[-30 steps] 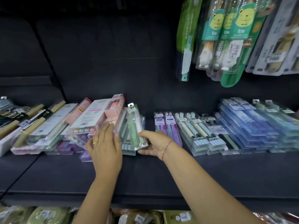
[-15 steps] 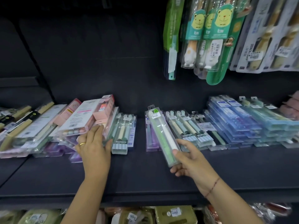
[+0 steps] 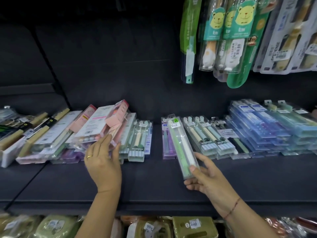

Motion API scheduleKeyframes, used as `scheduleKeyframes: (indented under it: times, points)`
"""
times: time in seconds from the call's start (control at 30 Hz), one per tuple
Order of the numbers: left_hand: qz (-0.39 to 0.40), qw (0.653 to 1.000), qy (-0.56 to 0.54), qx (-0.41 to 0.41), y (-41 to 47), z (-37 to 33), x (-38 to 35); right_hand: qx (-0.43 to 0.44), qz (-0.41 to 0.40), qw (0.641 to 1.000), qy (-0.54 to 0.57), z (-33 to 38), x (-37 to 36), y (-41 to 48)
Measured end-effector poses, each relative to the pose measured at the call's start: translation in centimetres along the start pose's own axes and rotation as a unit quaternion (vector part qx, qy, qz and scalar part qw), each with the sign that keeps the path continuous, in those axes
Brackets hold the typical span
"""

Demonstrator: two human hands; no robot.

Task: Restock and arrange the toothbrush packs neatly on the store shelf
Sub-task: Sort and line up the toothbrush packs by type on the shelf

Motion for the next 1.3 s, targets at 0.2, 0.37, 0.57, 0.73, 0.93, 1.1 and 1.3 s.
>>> scheduleKeyframes:
  times: [0.2, 0.37, 0.57, 0.73, 0.93, 1.1, 1.3]
  points:
    - [0.063, 0.996, 0.055, -0.014, 0.2, -1.2, -0.4, -0.012, 0.036, 0.999, 0.026, -0.4, -4.7, -0.9]
    - [0.121, 0.986, 0.004, -0.117, 0.1, -3.4, -1.3, -0.031, 0.026, 0.998, 0.044, -0.9, -9.8, -0.2]
    - [0.183, 0.978, 0.046, -0.089, -0.5, -2.9, -1.8, -0.099, 0.001, 0.995, 0.013, -2.1, -13.8, 1.1]
    - [0.209, 0.975, 0.042, -0.064, -0.4, -2.6, -1.4, -0.148, 0.031, 0.988, 0.038, -1.6, -15.3, 2.1]
    - [0.196, 0.965, 0.069, -0.159, -0.2, -1.7, -1.6, -0.136, 0.05, 0.989, 0.014, -1.5, -14.4, 3.0]
    - [0.171, 0.944, 0.132, -0.249, -0.6, -0.4, -2.2, -0.102, 0.037, 0.994, 0.022, -1.3, -13.1, 2.8]
    - [0.131, 0.937, 0.153, -0.287, -0.6, 1.4, -3.0, -0.086, 0.025, 0.996, 0.019, -1.7, -13.2, 3.1]
Point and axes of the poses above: each hand's wrist, its own y-axis towards the middle knuckle, its own x-axis out of the back of the hand, z = x × y, the point moved 4 cm from there along y, towards the middle knuckle, and after that the axes turned 15 degrees about -z, right-handed, at the moved point
